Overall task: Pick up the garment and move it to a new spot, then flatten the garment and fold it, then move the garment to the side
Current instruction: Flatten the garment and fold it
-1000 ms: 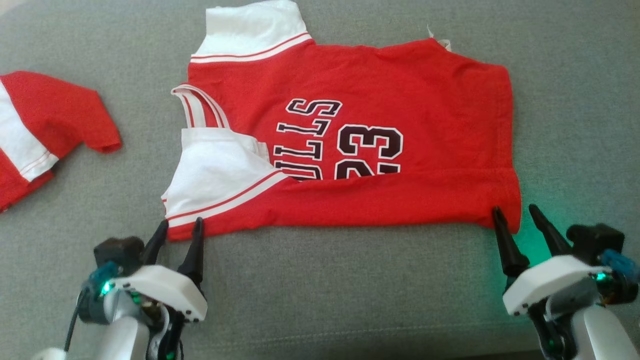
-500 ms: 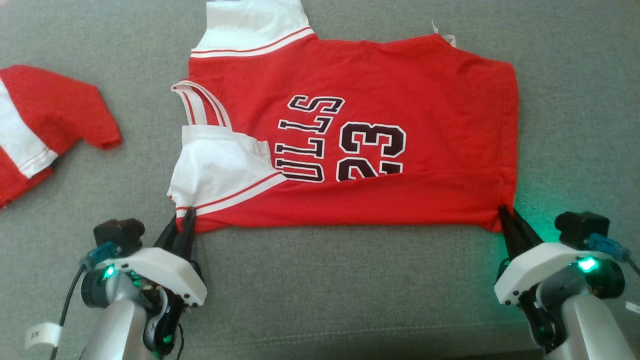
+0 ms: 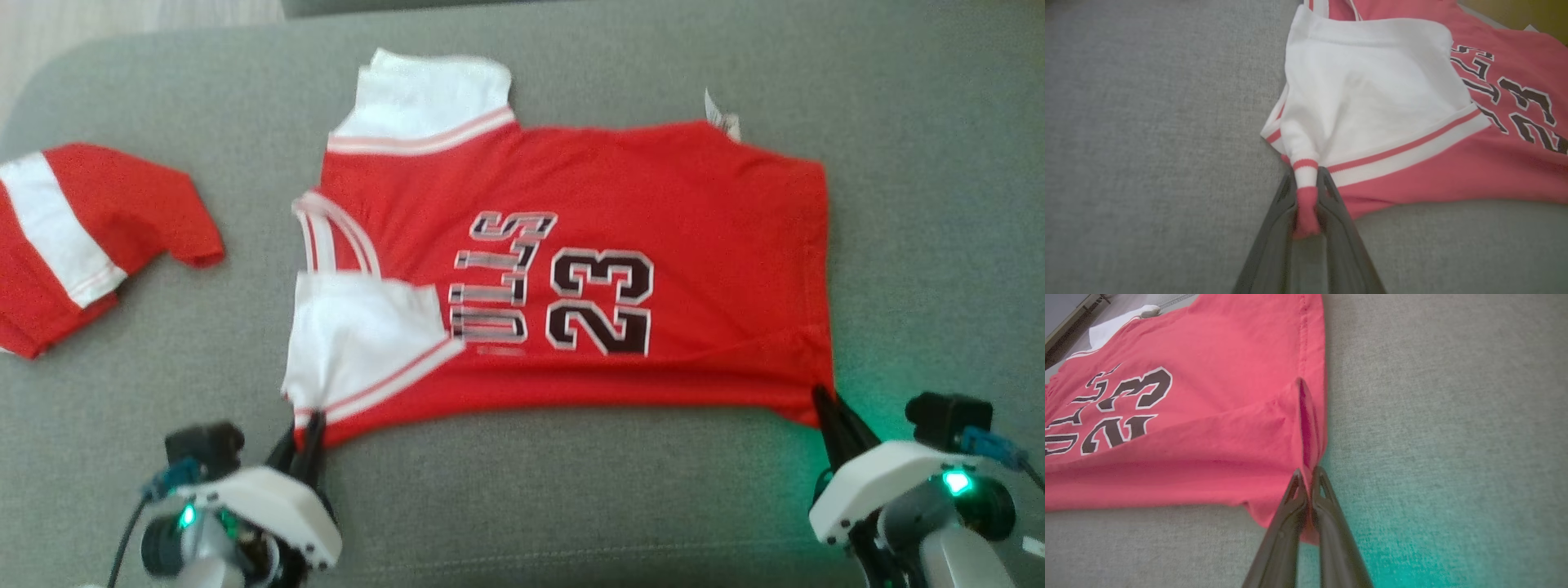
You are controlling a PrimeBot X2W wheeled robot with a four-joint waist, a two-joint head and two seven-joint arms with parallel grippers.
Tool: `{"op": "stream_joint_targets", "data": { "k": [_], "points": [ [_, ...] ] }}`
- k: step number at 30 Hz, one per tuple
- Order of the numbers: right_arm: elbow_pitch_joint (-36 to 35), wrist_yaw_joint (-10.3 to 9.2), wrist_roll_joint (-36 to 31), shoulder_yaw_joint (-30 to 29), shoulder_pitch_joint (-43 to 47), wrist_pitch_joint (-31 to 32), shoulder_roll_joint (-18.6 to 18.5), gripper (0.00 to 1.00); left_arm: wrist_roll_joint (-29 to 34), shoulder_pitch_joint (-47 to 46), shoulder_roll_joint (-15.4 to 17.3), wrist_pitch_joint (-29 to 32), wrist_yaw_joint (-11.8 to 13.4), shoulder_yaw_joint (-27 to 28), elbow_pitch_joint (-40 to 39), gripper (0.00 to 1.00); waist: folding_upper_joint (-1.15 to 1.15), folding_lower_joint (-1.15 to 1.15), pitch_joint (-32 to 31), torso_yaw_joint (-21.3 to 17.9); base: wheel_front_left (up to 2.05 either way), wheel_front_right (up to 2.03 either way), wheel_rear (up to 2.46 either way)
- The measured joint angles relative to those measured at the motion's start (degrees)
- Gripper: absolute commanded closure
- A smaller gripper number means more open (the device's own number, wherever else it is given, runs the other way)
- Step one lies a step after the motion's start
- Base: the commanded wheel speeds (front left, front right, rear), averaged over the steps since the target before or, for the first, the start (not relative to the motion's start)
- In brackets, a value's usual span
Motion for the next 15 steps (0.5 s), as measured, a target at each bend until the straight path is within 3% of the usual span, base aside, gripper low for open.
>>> {"op": "stream_joint_targets", "data": {
  "k": [14,15],
  "points": [
    [-0.87,0.0,1.88,0.46,5.63,1.81,-1.52,1.0,-1.21,9.8,0.14,3.5,2.29,-0.22,-4.87,1.0,0.0,0.0,-5.56,1.33,0.0,0.0,0.0],
    [-1.09,0.0,1.91,0.35,5.78,1.81,-1.51,0.72,-1.15,9.91,0.14,3.48,2.61,-0.31,-5.03,0.94,0.0,0.0,-5.67,1.32,0.0,0.0,0.0]
  ]
}}
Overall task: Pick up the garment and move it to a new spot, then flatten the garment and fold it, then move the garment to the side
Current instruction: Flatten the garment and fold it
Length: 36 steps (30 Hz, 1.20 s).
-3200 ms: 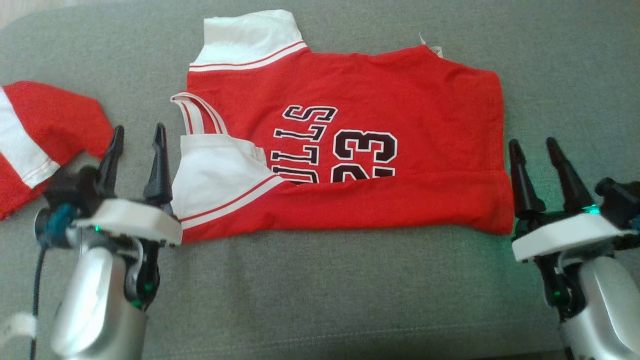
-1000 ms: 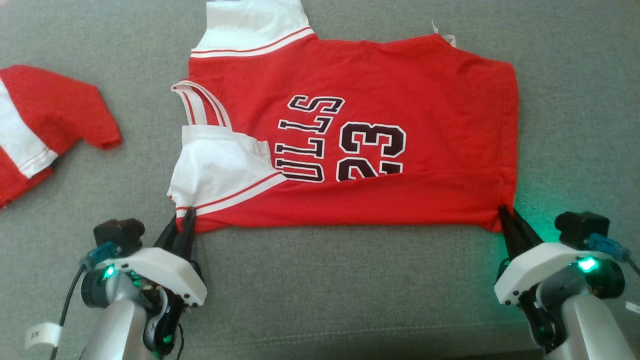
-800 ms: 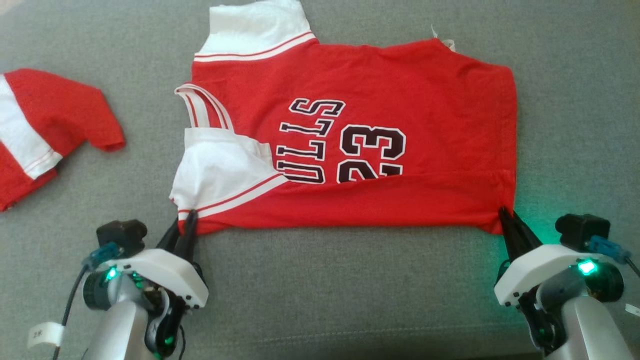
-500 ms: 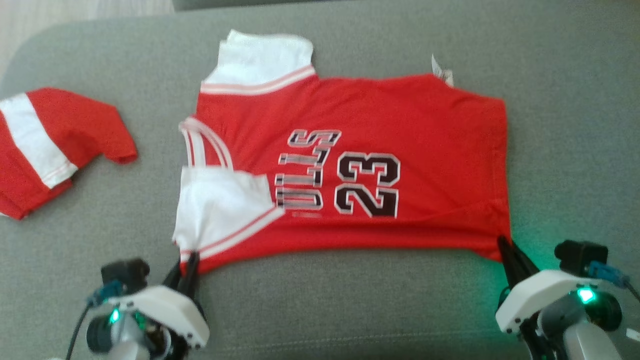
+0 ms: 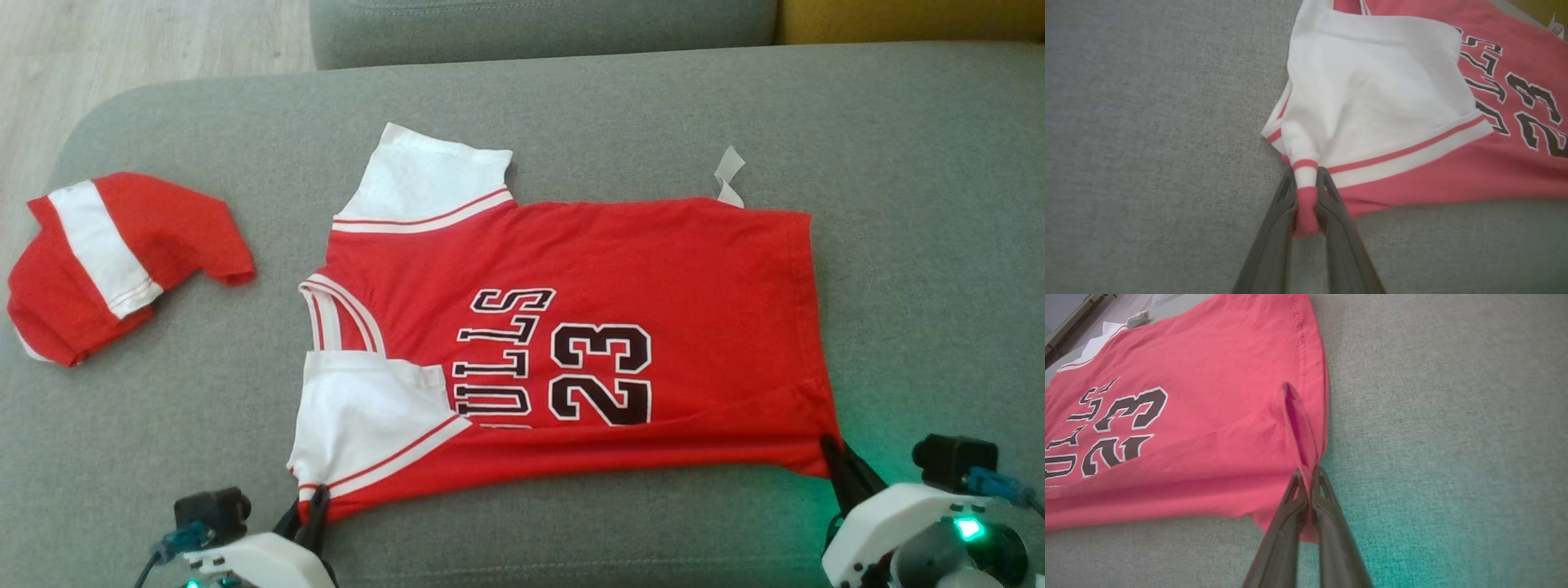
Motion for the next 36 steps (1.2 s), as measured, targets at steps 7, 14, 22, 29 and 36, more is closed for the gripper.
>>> {"op": "stream_joint_targets", "data": {
  "k": [7,14,22,29,36],
  "points": [
    [-4.59,0.0,0.91,-0.35,0.7,-2.56,-0.01,0.0,2.3,0.01,0.36,-5.26,2.48,0.18,-2.14,0.0,0.0,0.0,-0.46,-0.56,0.0,0.0,0.0],
    [-15.63,0.0,-1.07,-0.02,0.46,-6.88,-0.15,0.0,7.43,-0.37,0.81,-13.37,6.55,0.24,-8.53,0.0,0.0,0.0,-0.85,-1.53,0.0,0.0,0.0],
    [-25.41,0.0,-2.64,0.68,0.16,-5.99,-0.42,0.0,10.79,-1.77,2.29,-14.12,8.51,0.03,-17.14,0.0,0.0,0.0,-1.67,-2.3,0.0,0.0,0.0],
    [-26.63,0.0,-2.98,0.73,0.2,-5.32,-0.04,0.0,11.31,-1.7,2.99,-13.22,9.51,0.03,-19.4,0.0,0.0,0.0,-1.32,-2.6,0.0,0.0,0.0],
    [-26.85,0.0,-3.15,0.49,0.21,-5.06,0.13,0.0,11.31,-1.55,3.14,-12.65,9.96,-0.24,-20.3,0.0,0.0,0.0,-0.45,-2.54,0.0,0.0,0.0]
  ]
}}
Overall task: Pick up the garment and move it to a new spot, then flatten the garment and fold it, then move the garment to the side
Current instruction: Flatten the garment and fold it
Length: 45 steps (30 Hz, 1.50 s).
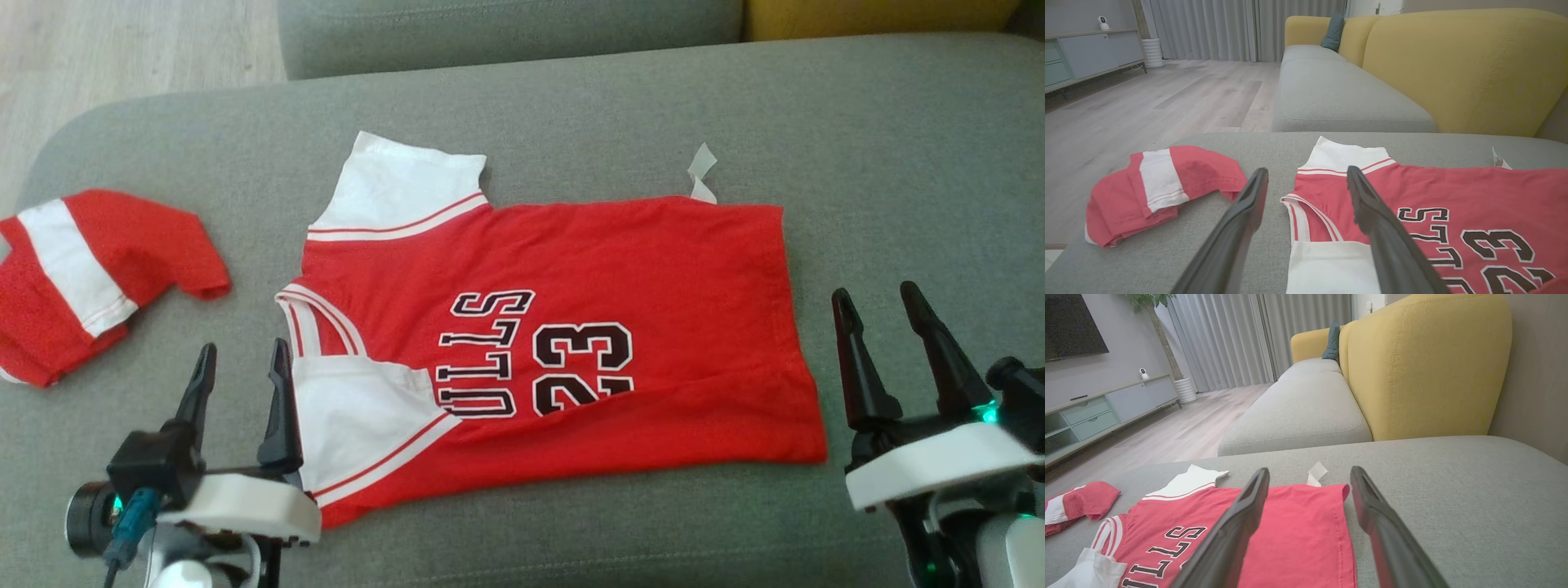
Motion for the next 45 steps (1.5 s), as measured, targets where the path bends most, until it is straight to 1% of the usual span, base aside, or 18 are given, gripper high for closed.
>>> {"op": "stream_joint_targets", "data": {
  "k": [3,6,9,13,17,19,22,23,24,29,36,37,40,41,43,45],
  "points": [
    [-0.24,0.0,-0.05,-0.13,-0.02,0.0,0.13,0.0,0.0,-0.51,0.13,0.05,-0.34,-0.48,0.08,0.0,0.0,0.0,0.97,0.1,0.0,0.0,0.0],
    [-0.41,0.0,-0.77,-0.31,-0.23,0.0,0.18,0.0,0.05,-3.42,0.38,0.51,-1.57,-1.74,1.07,0.0,0.0,0.0,2.32,0.24,0.0,0.0,0.0],
    [-1.13,0.0,-1.43,-0.49,-1.51,0.01,0.2,0.0,0.47,-8.88,0.42,1.03,-3.27,-2.87,3.01,0.0,0.0,0.0,4.44,0.32,0.0,0.0,0.0],
    [-2.08,0.0,-2.14,-1.0,-4.27,0.02,0.24,0.0,0.44,-19.17,-0.02,1.59,-5.35,-3.91,7.92,0.0,0.0,0.0,8.22,0.19,0.0,0.0,0.0],
    [-2.36,0.0,-2.55,-1.56,-6.65,0.01,0.3,0.0,0.35,-30.27,-1.08,1.83,-7.51,-4.27,15.99,0.0,0.0,0.0,12.5,-0.26,0.0,0.0,0.0],
    [-2.26,0.0,-2.63,-1.52,-7.69,0.0,0.37,0.0,-0.33,-35.66,-1.67,1.86,-8.43,-4.34,21.23,0.0,0.0,0.0,14.52,-0.69,0.0,0.0,0.0],
    [-1.85,0.0,-2.7,-0.97,-8.71,-0.01,0.45,0.0,-1.04,-42.95,-1.89,2.03,-10.46,-4.3,29.73,0.0,0.0,0.01,17.04,-1.66,0.0,0.0,0.0],
    [-1.56,0.0,-2.7,-0.64,-8.95,-0.01,0.53,0.0,-1.03,-45.13,-1.85,2.09,-10.88,-4.31,32.59,0.0,0.0,0.01,17.73,-2.05,0.0,0.0,0.0],
    [-1.56,0.0,-2.7,-0.64,-8.95,-0.01,0.53,0.0,-1.03,-45.13,-1.85,2.09,-10.88,-4.31,32.59,0.0,0.0,0.01,17.73,-2.05,0.0,0.0,0.0],
    [-0.27,0.0,-2.68,0.43,-9.51,-0.44,1.11,0.0,-1.01,-54.08,-1.77,2.08,-12.59,-4.39,45.91,0.0,0.0,0.0,20.33,-4.46,0.0,0.0,0.0],
    [0.75,0.0,-2.44,1.6,-10.84,-0.99,1.56,0.0,-0.97,-62.13,-1.19,2.69,-12.38,-4.33,60.73,0.0,0.0,0.0,23.15,-6.9,0.0,0.0,0.0],
    [0.87,0.0,-2.44,1.62,-11.06,-1.34,1.56,0.0,-0.87,-62.84,-1.07,3.13,-12.03,-4.44,62.5,0.0,0.0,0.01,23.42,-7.18,0.0,0.0,0.0],
    [1.35,0.0,-2.43,1.46,-11.54,-1.36,1.57,0.0,-0.6,-65.5,-1.03,4.63,-12.06,-4.45,66.09,0.0,0.0,0.0,23.84,-7.69,0.0,0.0,0.0],
    [1.67,0.0,-2.42,1.25,-11.52,-1.36,1.57,0.0,-0.62,-66.52,-1.11,5.26,-12.14,-4.49,67.2,0.09,0.0,0.0,23.85,-7.72,0.0,0.0,0.0],
    [2.24,0.0,-1.91,0.38,-11.54,-1.36,1.55,0.0,-0.6,-67.65,-1.25,4.85,-12.68,-5.08,69.28,1.0,0.0,0.0,23.67,-7.44,0.0,0.0,0.0],
    [2.46,0.0,-1.91,0.03,-11.56,-1.36,1.52,0.0,-0.6,-67.63,-1.41,3.96,-12.67,-5.19,69.82,1.0,0.0,0.0,23.6,-7.3,0.0,0.0,0.0]
  ]
}}
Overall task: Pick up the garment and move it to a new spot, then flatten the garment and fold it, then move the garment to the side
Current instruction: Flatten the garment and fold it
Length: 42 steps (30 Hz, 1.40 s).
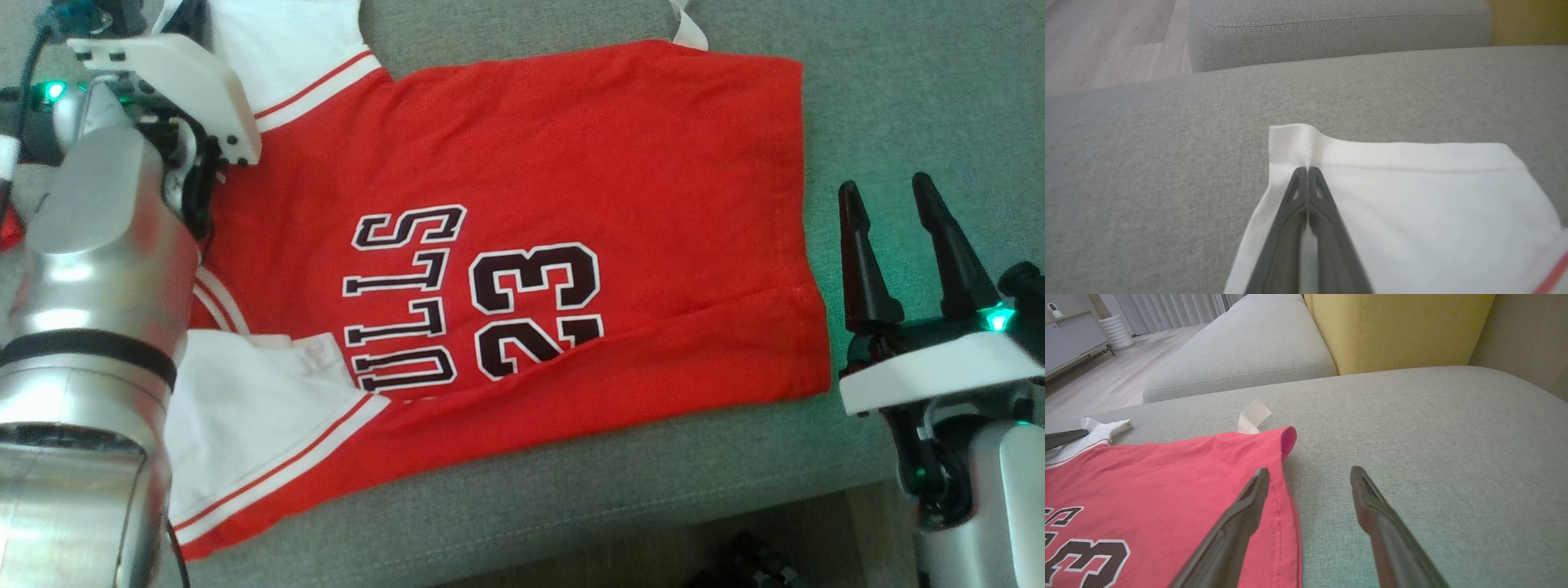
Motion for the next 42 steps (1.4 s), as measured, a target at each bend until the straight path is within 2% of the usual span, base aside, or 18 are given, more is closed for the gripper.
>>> {"op": "stream_joint_targets", "data": {
  "k": [1,5,12,19,25,32,41,42],
  "points": [
    [0.83,0.0,0.05,-0.3,-0.12,0.03,-0.15,0.0,0.02,0.06,-0.31,-2.27,0.03,-0.31,0.85,1.0,0.0,0.0,-0.17,0.32,0.0,0.0,0.0],
    [3.44,0.0,1.11,-0.33,-2.5,0.27,-1.86,0.0,0.01,0.08,-0.9,-4.88,0.01,-0.62,2.48,1.0,0.0,0.0,-0.47,1.05,0.0,0.0,0.0],
    [10.16,0.0,3.07,-0.15,-13.26,0.3,-6.26,0.0,0.01,0.07,-2.07,-8.08,0.0,-1.56,2.54,1.0,0.0,0.0,-0.21,2.68,0.0,0.0,0.0],
    [22.03,0.0,5.6,3.78,-24.2,3.35,-9.22,0.0,0.0,0.06,-3.11,-8.6,-0.45,-1.83,1.27,1.0,0.0,0.0,0.41,4.74,0.0,0.0,0.0],
    [32.49,0.0,7.91,8.64,-27.11,6.88,-10.46,0.0,0.0,0.08,-4.02,-8.6,-0.44,-1.88,-1.18,1.0,0.0,0.0,0.68,6.04,0.0,0.0,0.0],
    [35.17,0.0,10.82,11.83,-29.42,8.16,-11.58,0.0,0.0,0.93,-4.16,-8.6,-0.44,-1.87,-2.55,1.0,0.0,0.0,0.59,6.38,0.0,0.0,0.0],
    [33.68,-0.01,15.37,16.39,-29.21,10.24,-12.67,0.0,-0.01,2.16,-4.27,-8.6,-0.43,-1.8,-3.02,1.0,0.0,0.0,-0.29,6.59,0.0,0.0,0.0],
    [33.56,-0.01,15.73,16.66,-29.2,10.74,-12.7,0.05,-0.01,2.19,-4.3,-8.6,-0.43,-1.8,-3.02,1.0,0.0,0.0,-0.38,6.61,0.0,0.0,0.0]
  ]
}}
